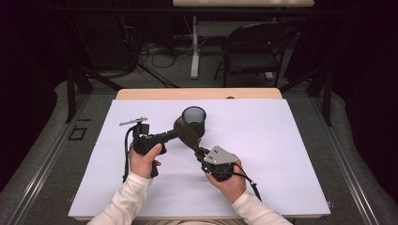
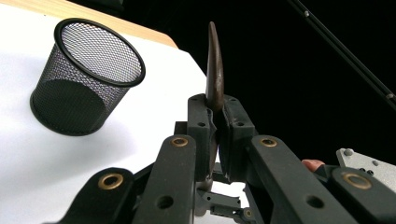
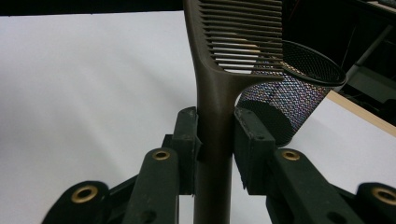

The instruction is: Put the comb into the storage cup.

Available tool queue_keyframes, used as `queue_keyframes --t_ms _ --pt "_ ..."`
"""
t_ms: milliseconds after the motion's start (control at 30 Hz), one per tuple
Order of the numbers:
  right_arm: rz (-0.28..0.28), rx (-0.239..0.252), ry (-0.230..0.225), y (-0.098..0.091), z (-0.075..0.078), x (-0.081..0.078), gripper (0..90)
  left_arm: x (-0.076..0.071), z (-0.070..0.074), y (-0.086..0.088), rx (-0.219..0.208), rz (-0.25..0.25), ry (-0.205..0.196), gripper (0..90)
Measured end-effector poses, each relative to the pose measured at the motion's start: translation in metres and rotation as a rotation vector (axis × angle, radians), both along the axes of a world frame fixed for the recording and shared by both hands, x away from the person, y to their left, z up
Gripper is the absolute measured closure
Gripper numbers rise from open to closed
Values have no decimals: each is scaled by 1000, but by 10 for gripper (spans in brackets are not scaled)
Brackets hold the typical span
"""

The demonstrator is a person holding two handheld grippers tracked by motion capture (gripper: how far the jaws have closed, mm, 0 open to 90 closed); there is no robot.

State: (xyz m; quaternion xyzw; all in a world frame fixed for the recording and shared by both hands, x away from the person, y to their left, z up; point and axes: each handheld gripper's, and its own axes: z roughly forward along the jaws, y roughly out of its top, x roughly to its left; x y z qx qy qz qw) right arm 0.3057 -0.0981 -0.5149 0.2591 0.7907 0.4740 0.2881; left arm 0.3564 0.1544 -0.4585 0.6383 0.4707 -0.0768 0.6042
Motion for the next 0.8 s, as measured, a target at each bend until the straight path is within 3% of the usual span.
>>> queue_keyframes --t_ms 800 --pt "2 1 13 1 -1 1 619 4 -5 5 -15 20 25 840"
